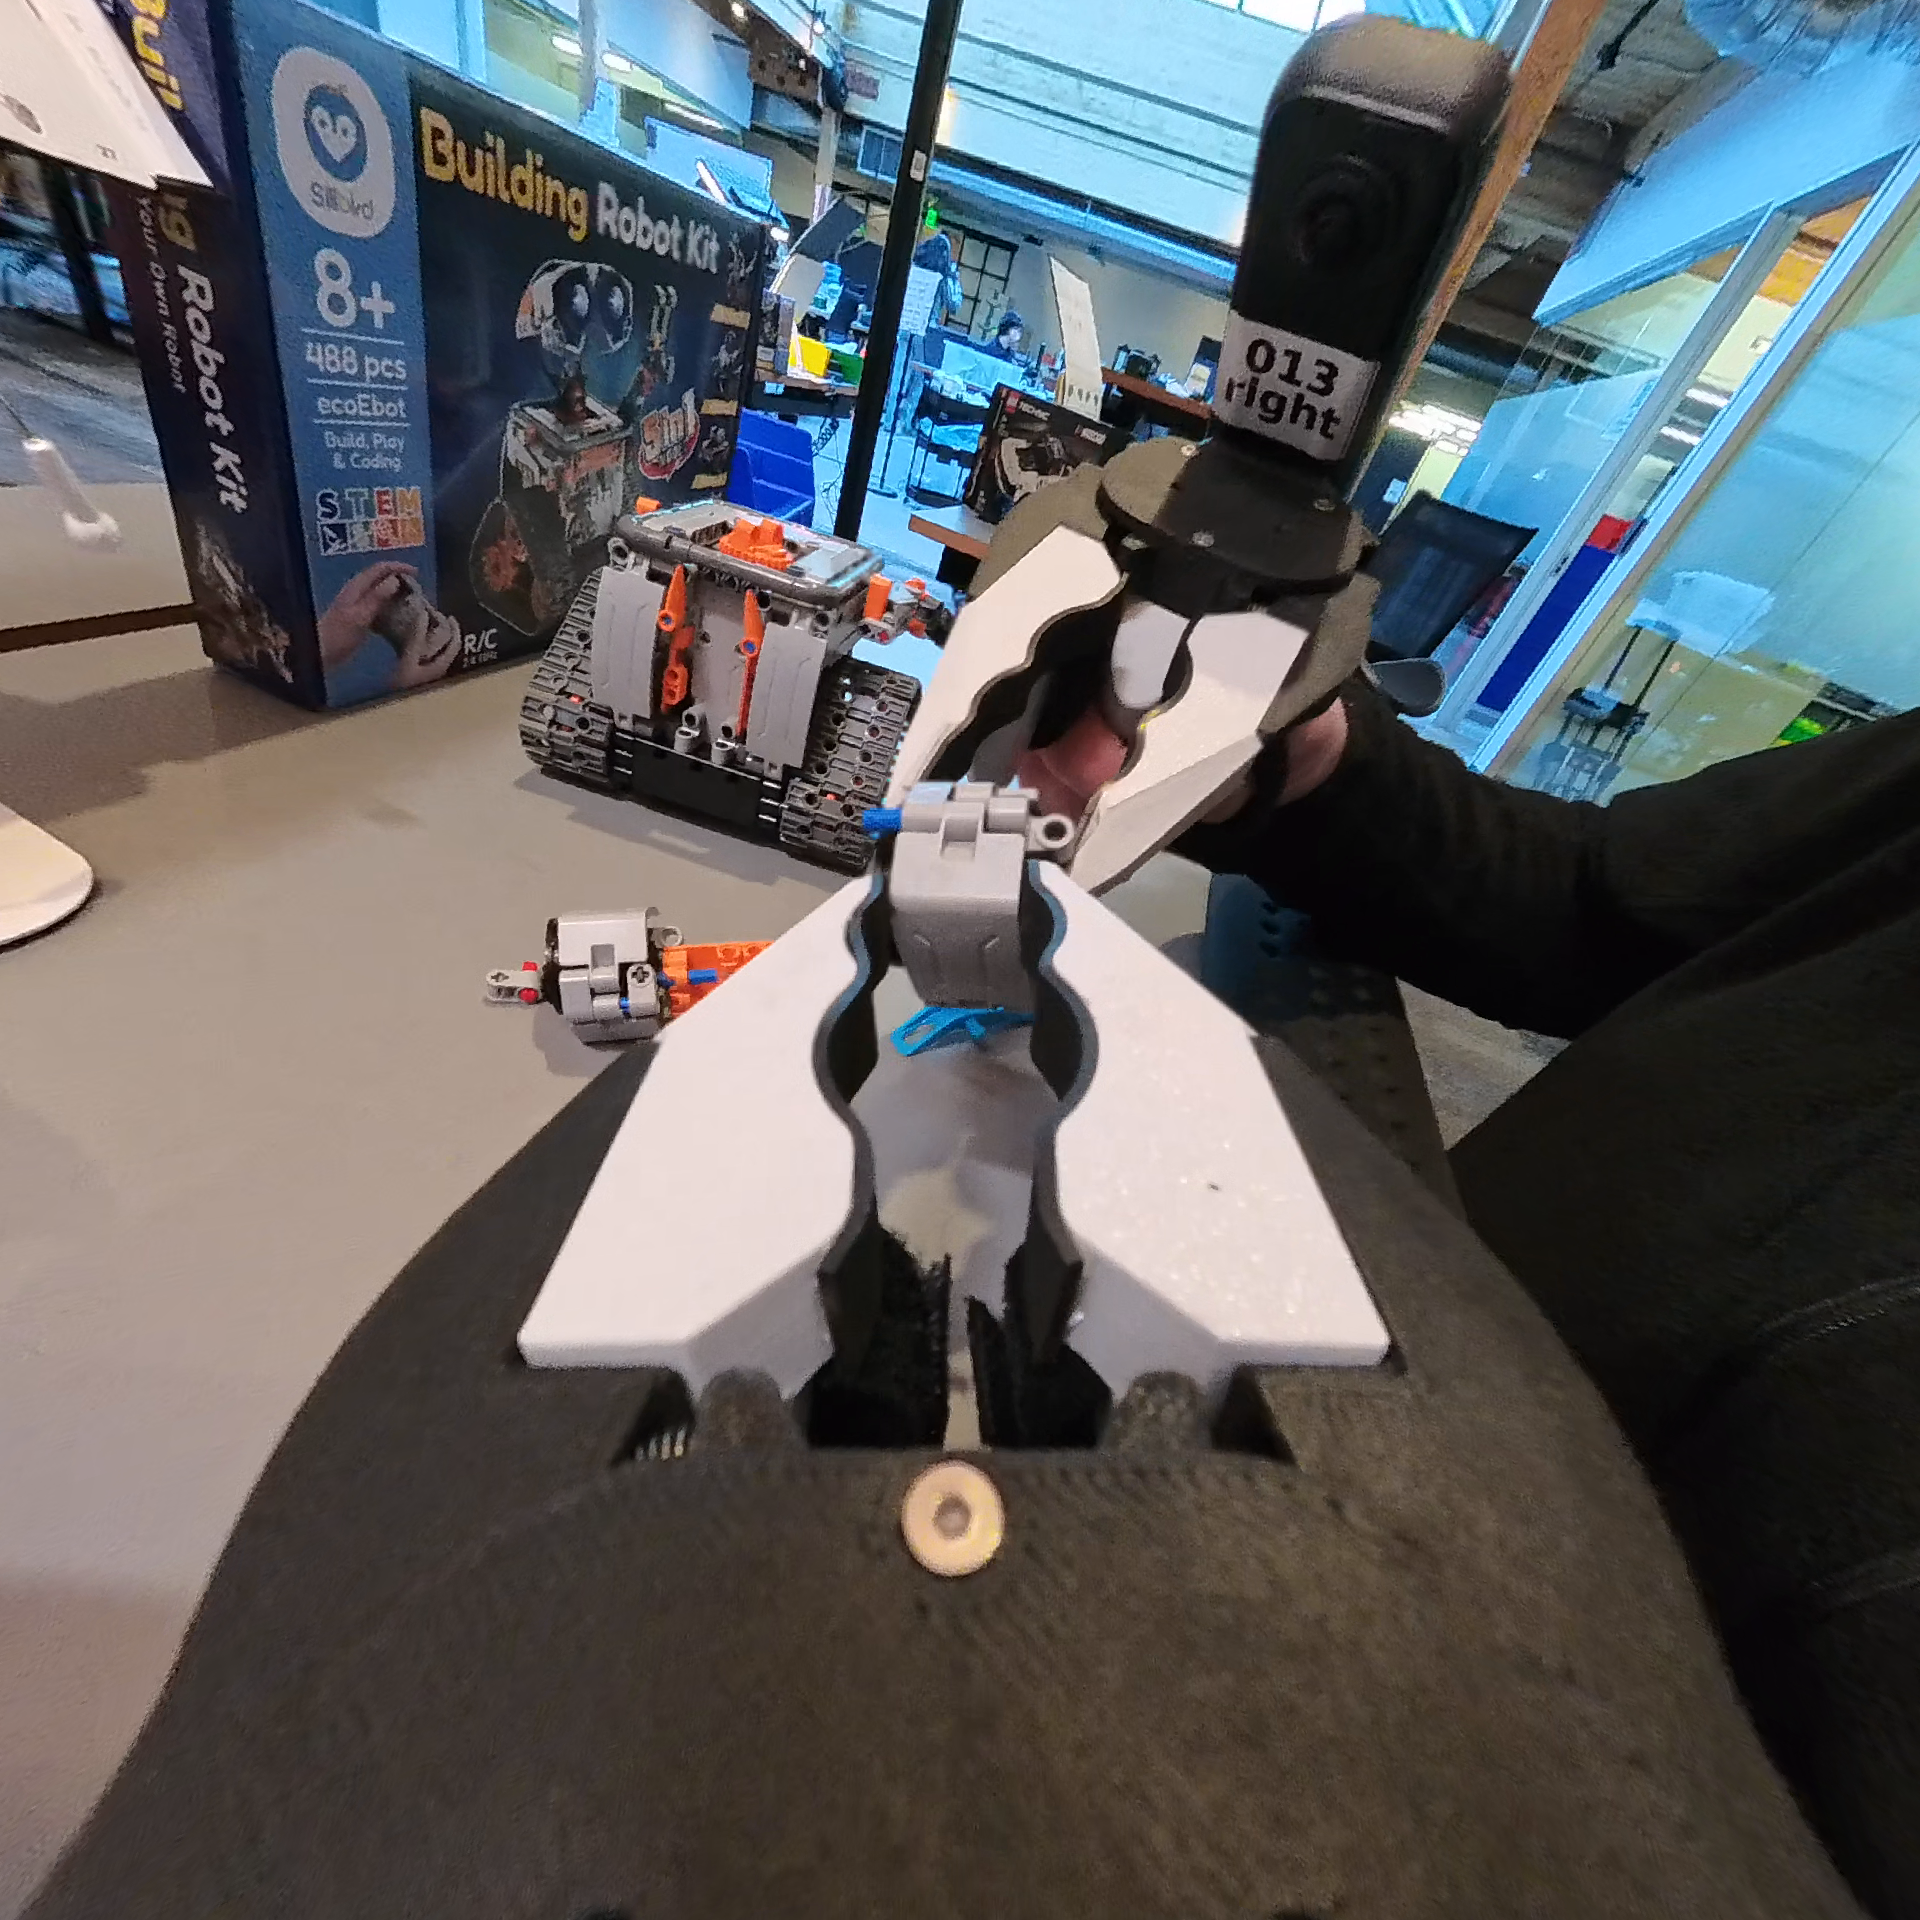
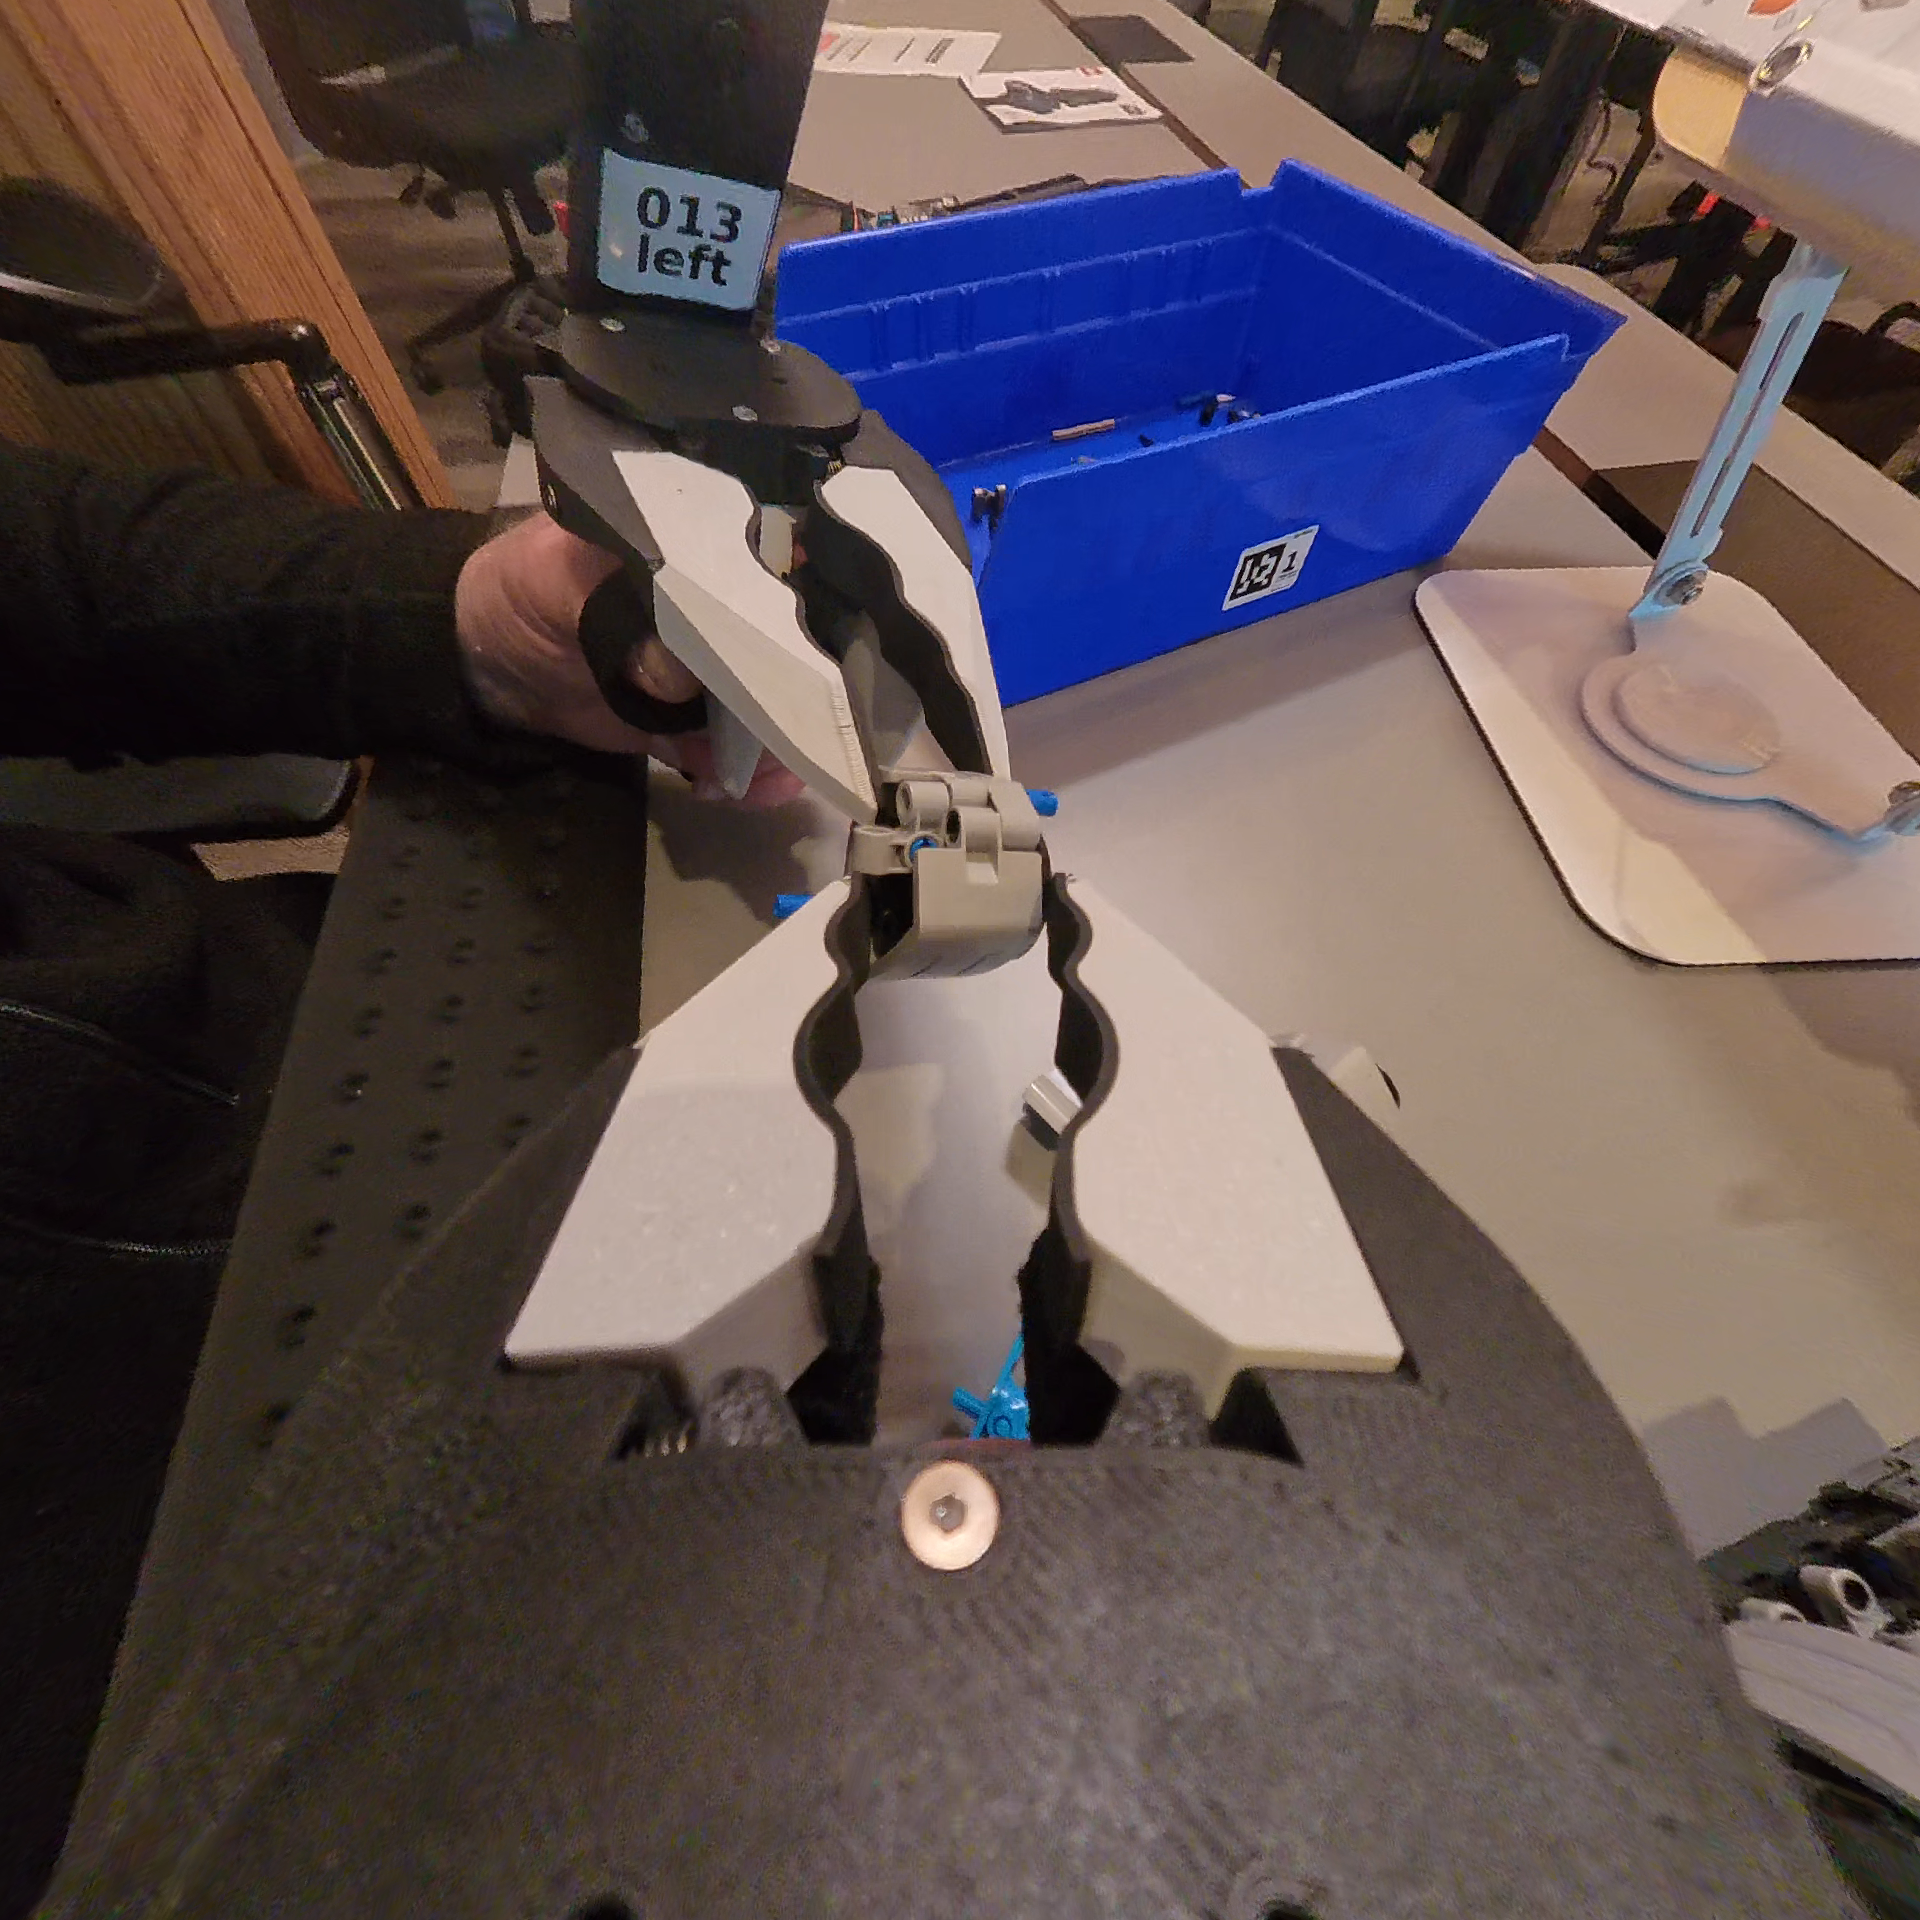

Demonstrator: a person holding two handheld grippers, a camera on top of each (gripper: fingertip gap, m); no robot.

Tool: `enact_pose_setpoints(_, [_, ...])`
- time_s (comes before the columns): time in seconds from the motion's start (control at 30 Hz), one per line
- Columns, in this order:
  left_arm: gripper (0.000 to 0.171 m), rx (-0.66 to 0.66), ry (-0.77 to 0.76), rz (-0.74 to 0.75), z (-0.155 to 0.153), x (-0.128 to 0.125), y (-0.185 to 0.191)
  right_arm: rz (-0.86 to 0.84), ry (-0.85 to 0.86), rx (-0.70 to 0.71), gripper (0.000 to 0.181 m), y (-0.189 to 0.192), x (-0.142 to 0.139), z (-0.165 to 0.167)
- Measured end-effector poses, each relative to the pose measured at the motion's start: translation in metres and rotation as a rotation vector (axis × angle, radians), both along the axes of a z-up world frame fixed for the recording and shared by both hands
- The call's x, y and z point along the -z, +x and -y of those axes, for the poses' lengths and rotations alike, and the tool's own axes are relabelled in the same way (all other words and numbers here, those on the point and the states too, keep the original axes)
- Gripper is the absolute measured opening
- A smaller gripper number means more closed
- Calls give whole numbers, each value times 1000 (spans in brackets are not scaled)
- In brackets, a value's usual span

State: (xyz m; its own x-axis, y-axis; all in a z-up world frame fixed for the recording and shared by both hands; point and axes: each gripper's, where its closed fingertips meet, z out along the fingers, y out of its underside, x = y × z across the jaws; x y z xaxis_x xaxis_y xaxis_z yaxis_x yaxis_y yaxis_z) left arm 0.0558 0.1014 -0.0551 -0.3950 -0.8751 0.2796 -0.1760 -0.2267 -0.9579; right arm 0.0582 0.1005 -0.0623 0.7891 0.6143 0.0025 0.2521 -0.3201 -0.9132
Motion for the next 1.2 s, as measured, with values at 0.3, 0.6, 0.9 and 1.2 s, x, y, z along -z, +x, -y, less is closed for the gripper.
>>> enact_pose_setpoints(0.3, [22,-8,-62,15,-6,-5,-3,-86,-3,16,27,2,-8,-2])
enact_pose_setpoints(0.6, [22,-8,-100,39,-10,-10,-4,-124,-3,28,27,0,-13,-5])
enact_pose_setpoints(0.9, [22,-26,-130,114,-18,-24,-11,-345,-30,24,23,4,-22,-6])
enact_pose_setpoints(1.2, [30,-26,-131,104,-18,-23,-10,-575,-47,52,22,16,-30,-12])
